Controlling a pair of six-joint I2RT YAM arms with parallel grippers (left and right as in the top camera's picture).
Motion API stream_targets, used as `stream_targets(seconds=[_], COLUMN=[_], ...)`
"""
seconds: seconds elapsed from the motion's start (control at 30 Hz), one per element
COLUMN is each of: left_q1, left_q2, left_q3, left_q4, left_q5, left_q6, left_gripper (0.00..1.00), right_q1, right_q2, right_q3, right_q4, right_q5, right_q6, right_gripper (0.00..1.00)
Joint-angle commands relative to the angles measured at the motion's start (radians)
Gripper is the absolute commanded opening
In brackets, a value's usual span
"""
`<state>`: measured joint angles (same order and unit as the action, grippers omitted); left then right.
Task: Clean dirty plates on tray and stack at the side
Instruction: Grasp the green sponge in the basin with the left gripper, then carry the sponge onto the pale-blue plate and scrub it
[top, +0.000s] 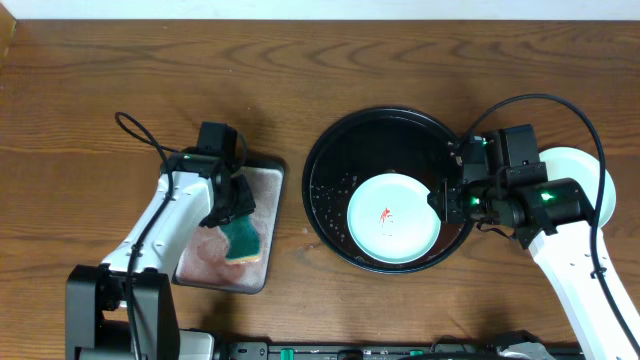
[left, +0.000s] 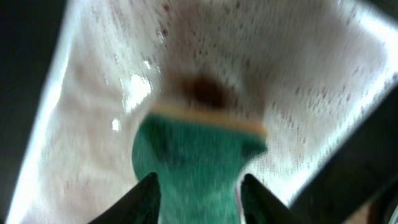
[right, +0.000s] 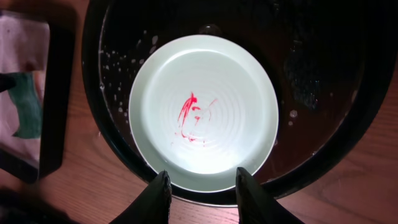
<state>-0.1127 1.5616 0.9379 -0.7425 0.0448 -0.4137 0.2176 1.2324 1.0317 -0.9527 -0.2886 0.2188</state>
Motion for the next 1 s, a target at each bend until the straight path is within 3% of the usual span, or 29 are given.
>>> stream_targets(seconds=[0.0, 0.1, 0.2, 0.23, 0.43, 0.47, 0.57, 0.8, 0.97], left_q1=[0.003, 0.003, 0.003, 0.003, 0.003, 0.003, 0.003, 0.003, 0.003], left_q2=[0.01, 0.014, 0.015, 0.015, 0.005, -0.002, -0.006, -0.003, 0.008], left_q3=[-0.088, -0.151, -0.182, -0.182, -0.077, -0.013, 0.06, 0.002, -0.127], left_q4=[0.054, 0.11, 0.135, 0.135, 0.064, -0.001, -0.115, -0.156, -0.035], left_q5=[-0.044, -0.033, -0.027, -0.027, -0.027, -0.027, -0.026, 0.06, 0.06], left_q6=[0.008, 0.008, 0.008, 0.009, 0.021, 0.021, 0.02, 0.008, -0.023], left_gripper=[0.41, 0.32, 0.08, 0.07, 0.07, 0.23, 0.41, 0.41, 0.41], right_q1=[0.004, 0.004, 0.004, 0.004, 0.004, 0.004, 0.004, 0.004, 0.004], right_q2=[-0.001, -0.001, -0.001, -0.001, -0.001, -0.001, -0.001, -0.001, -0.001], right_q3=[0.002, 0.002, 0.002, 0.002, 0.002, 0.002, 0.002, 0.002, 0.002], right_q4=[-0.002, -0.001, -0.002, -0.002, -0.003, -0.005, -0.005, -0.002, -0.005], right_q5=[-0.007, -0.007, -0.008, -0.008, -0.008, -0.008, -0.008, -0.007, -0.007], right_q6=[-0.01, -0.01, -0.01, -0.01, -0.01, -0.01, -0.01, -0.01, -0.01], right_gripper=[0.32, 0.32, 0.32, 0.32, 0.31, 0.31, 0.31, 0.31, 0.32])
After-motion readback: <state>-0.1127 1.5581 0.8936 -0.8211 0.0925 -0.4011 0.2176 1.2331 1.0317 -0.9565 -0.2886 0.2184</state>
